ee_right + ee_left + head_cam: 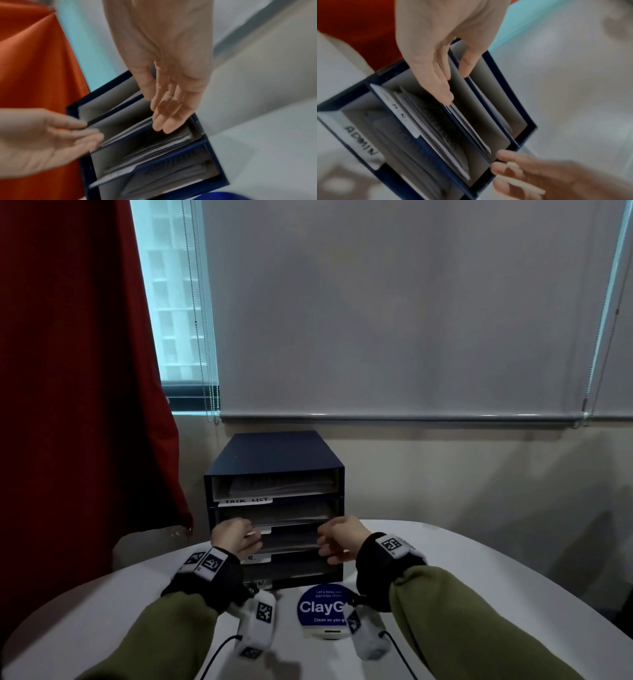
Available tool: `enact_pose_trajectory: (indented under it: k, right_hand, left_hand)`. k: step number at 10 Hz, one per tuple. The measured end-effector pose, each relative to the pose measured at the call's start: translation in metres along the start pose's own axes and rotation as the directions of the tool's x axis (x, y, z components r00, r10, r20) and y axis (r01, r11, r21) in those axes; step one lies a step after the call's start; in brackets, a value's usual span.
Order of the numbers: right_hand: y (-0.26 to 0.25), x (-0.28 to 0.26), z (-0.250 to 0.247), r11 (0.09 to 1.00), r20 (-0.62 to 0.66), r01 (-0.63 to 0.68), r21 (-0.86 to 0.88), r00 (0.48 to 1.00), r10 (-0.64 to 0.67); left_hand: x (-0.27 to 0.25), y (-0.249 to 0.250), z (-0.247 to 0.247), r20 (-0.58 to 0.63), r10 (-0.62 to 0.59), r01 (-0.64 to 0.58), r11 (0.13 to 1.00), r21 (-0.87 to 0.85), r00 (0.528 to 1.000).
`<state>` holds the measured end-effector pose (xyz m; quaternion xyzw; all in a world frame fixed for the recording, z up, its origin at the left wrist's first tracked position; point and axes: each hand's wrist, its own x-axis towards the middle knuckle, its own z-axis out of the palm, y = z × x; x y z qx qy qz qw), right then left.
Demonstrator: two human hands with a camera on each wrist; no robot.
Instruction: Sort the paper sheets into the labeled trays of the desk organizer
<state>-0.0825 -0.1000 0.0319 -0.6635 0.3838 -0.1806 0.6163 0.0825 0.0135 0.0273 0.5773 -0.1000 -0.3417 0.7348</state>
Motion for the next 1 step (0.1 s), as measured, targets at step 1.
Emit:
enact_pose_trajectory:
  k: [1]
  right_hand:
    - [-0.0033,-0.0226,0.0016,0.930,-0.011,0.197,-0.310,0.978,-0.211]
  left_hand:
    - [-0.0269,0.0033,0.0133,0.072,0.053,-0.065,0.982,0.177,0.996]
